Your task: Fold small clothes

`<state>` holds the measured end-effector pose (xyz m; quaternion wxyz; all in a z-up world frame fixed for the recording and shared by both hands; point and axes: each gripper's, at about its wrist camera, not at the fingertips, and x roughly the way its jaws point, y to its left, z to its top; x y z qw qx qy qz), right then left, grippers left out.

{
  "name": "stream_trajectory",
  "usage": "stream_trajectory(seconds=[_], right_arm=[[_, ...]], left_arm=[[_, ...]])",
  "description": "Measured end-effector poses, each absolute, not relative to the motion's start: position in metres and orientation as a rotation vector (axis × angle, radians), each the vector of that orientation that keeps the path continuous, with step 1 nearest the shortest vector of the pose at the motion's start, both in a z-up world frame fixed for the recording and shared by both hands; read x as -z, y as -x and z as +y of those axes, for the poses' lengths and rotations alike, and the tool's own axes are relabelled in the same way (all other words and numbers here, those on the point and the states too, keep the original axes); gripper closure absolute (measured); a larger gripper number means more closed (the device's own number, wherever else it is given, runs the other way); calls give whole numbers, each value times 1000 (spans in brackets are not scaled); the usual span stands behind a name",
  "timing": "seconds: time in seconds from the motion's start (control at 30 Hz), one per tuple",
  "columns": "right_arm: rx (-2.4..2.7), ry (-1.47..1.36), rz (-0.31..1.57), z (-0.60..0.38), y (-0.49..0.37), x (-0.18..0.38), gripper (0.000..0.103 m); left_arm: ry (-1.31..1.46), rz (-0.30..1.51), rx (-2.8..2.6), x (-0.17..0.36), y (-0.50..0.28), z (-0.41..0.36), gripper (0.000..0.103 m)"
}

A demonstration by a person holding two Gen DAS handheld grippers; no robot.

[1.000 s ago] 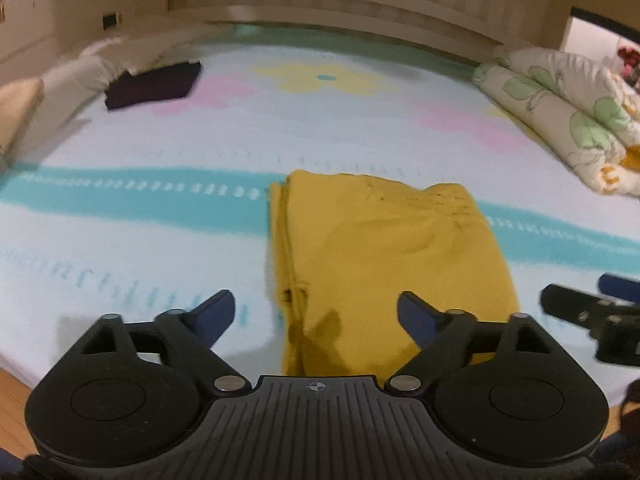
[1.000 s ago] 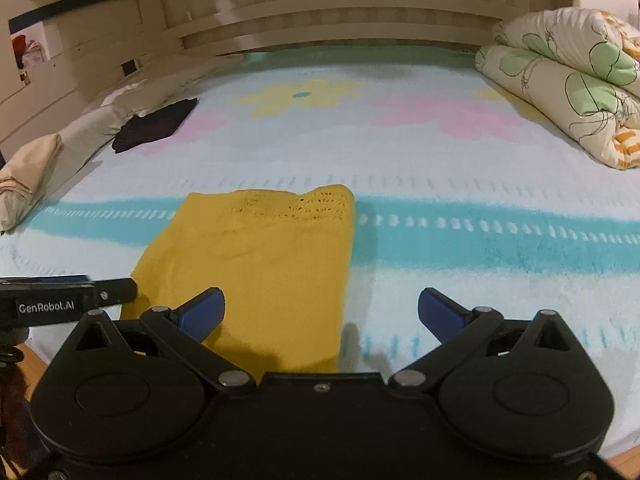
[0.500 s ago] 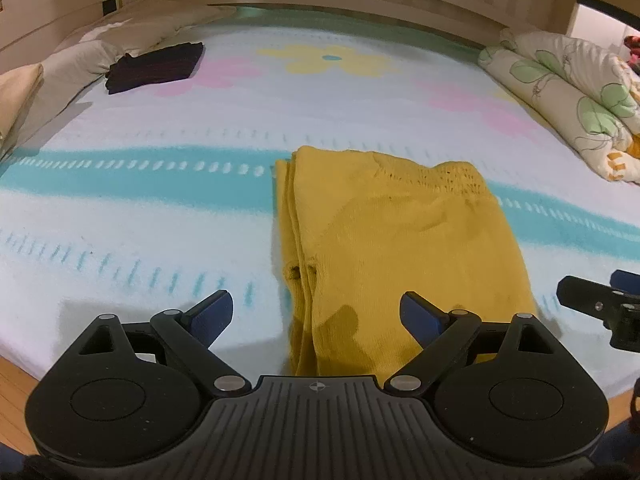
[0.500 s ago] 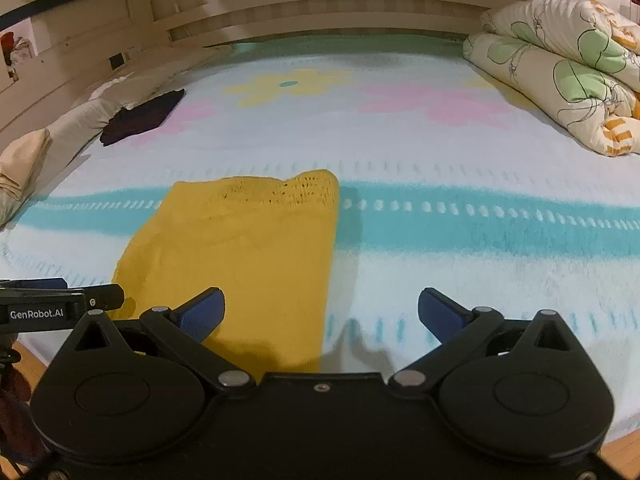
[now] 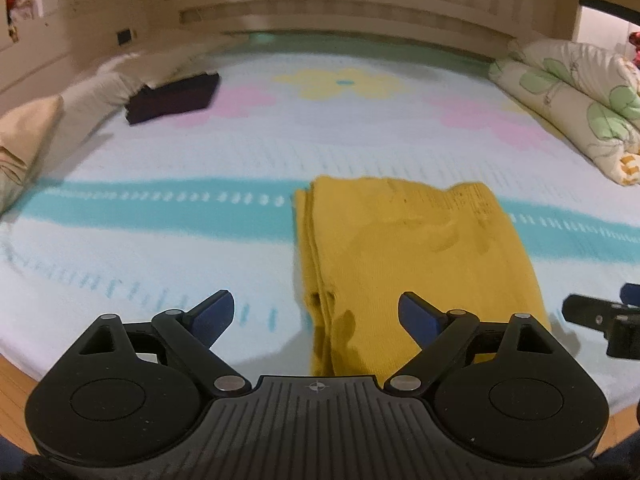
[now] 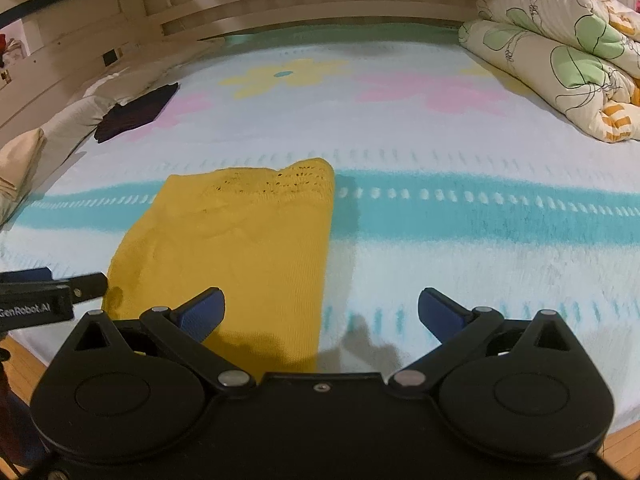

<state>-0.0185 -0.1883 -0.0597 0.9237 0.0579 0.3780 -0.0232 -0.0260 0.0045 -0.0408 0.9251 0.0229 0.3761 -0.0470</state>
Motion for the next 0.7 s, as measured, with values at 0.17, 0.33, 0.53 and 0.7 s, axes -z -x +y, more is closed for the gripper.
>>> stream_trajectory(seconds=[0.17,0.33,0.53,0.7], right_arm=[[66,-93,778,-188,18,60,0],[76,-97,781,-189,17,60,0],[82,-107,787,-192,15,60,0],[84,-114,794,-193,15,61,0]], left_arm=[[-53,757,72,36,27,4,14],[-82,767,51,33,29,-3,14],[-70,814,44,37,27,-4,14],[-59,853,38,41,26,-4,15]])
